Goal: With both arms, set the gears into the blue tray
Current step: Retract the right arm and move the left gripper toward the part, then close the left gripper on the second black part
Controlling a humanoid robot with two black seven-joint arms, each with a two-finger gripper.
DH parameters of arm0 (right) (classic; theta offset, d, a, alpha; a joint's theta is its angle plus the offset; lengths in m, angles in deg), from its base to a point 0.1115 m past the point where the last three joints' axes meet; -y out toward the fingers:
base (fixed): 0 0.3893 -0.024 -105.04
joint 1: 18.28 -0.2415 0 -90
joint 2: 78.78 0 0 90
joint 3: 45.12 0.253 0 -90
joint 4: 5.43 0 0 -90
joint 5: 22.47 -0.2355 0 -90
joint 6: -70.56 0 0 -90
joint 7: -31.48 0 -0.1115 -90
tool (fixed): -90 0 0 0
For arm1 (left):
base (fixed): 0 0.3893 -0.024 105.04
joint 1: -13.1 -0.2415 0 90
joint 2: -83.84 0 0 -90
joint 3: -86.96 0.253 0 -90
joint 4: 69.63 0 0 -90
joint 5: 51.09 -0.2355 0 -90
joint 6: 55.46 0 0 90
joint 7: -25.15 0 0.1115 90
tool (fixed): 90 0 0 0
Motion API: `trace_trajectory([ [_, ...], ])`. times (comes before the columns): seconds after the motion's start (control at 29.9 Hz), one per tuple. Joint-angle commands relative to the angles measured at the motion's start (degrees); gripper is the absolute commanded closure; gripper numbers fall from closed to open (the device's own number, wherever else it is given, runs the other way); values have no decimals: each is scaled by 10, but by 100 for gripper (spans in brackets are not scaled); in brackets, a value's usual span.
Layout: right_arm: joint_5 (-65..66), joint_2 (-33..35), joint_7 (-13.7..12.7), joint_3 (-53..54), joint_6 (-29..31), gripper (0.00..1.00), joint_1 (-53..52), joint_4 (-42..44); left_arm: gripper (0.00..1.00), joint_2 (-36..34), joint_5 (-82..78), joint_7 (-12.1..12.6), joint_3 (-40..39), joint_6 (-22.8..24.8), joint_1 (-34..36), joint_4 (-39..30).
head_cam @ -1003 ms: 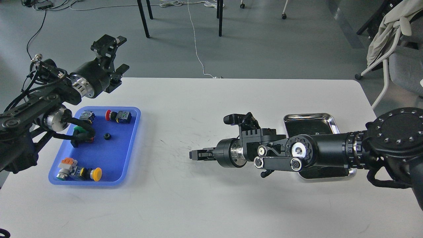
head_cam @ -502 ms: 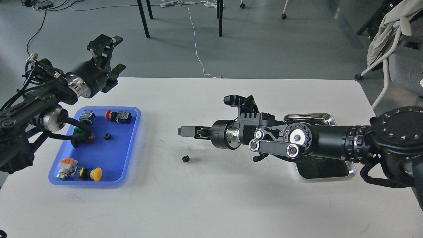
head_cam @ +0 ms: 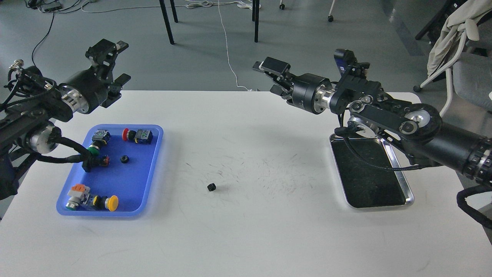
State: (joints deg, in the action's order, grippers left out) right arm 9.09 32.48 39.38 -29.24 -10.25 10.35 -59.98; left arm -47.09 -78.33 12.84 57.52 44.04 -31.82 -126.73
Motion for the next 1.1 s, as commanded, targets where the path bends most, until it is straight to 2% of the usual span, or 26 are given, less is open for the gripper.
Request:
trace_trajectory([
  [0.0,-50,78,2,103,16,2,75,-41,2,-56,-30,1,1,0,-3,-62],
  [0.1,-114,127,2,196,20,2,162,-75,2,-111,-65,1,1,0,-15,-135],
  [0.27,-260,171,2,353,62,2,299,-84,2,-203,-111,2,1,-4,-37,-283],
  [0.37,-337,175,2,429,90,2,379,-83,2,-231,-156,2,1,-7,-54,-350],
  [0.47,-366,173,2,470,118,2,439,-85,2,-229,-253,2,4,-7,-64,-384],
  [0.57,-366,169,4,474,123,2,467,-84,2,-189,-375,3,25,-16,-73,-386],
  [0.7,-367,168,11,474,127,2,479,-84,2,-110,-547,6,75,-76,-79,-372],
  [0.8,-366,168,11,475,129,2,479,-82,2,-51,-653,13,105,-107,-81,-333],
  [1.07,-365,166,11,474,128,2,479,-82,2,49,-881,20,108,-177,-143,-225],
])
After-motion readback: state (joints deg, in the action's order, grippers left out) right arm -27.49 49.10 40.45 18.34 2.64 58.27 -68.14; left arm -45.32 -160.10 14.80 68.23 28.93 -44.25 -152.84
